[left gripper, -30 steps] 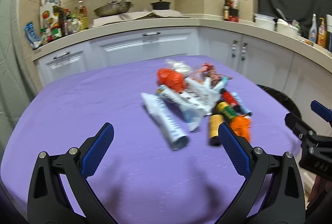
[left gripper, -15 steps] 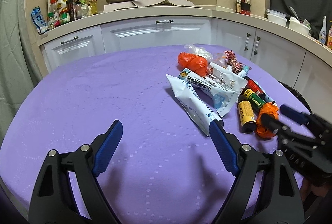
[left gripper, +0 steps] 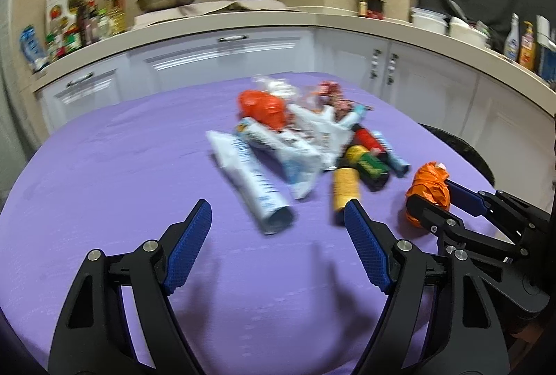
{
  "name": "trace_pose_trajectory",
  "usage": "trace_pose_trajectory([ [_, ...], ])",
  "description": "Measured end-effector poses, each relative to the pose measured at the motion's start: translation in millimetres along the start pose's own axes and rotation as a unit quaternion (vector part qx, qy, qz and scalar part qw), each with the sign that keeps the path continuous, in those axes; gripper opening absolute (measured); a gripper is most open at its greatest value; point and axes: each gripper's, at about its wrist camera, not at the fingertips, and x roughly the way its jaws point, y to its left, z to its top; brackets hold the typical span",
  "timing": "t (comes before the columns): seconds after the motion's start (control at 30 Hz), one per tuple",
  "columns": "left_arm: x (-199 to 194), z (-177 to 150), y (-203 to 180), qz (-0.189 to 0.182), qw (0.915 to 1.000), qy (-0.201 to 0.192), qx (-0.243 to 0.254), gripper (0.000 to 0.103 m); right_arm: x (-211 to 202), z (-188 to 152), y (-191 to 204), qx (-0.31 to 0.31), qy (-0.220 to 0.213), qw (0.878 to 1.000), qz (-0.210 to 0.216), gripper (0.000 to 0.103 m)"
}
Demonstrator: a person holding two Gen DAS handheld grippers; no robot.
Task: Collect trash
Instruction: 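Grasp the orange plastic bag with the right gripper while the left grasps the yellow bottle, then carry both items over the black bin and open both grippers to drop them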
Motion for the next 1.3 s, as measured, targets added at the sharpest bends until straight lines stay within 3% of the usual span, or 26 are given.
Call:
trace_pose_trajectory([
  [0.2, 17, 2, -35, -0.006, 0.9996, 0.003, 0.028, 0.076, -12, -3, -33, 0.024, -0.008, 0.999, -0.026, 0.041],
  [0.33, 33, 2, -52, 0.003, 0.9989, 0.011, 0.045, 0.063, -14, -4, -52, 0.044, -0.011, 0.999, -0.031, 0.041],
  [0.47, 46, 3, -56, 0.003, 0.9986, 0.033, 0.041, 0.058, -12, -6, -64, 0.057, -0.011, 0.998, -0.028, 0.041],
  [0.57, 52, 3, -54, 0.005, 0.9983, 0.041, 0.040, 0.046, -10, -7, -68, 0.061, -0.011, 0.998, -0.027, 0.041],
  [0.63, 55, 3, -53, 0.003, 0.9982, 0.044, 0.040, 0.025, -9, -8, -71, 0.063, -0.009, 0.998, -0.026, 0.041],
  [1.03, 37, 0, -48, -0.014, 0.9988, 0.030, 0.037, 0.023, -9, -5, -78, 0.059, -0.012, 0.997, -0.040, 0.041],
  [1.3, 20, 26, -70, -0.054, 0.9974, -0.009, 0.047, 0.023, -17, 6, -110, 0.069, -0.027, 0.994, -0.080, 0.041],
])
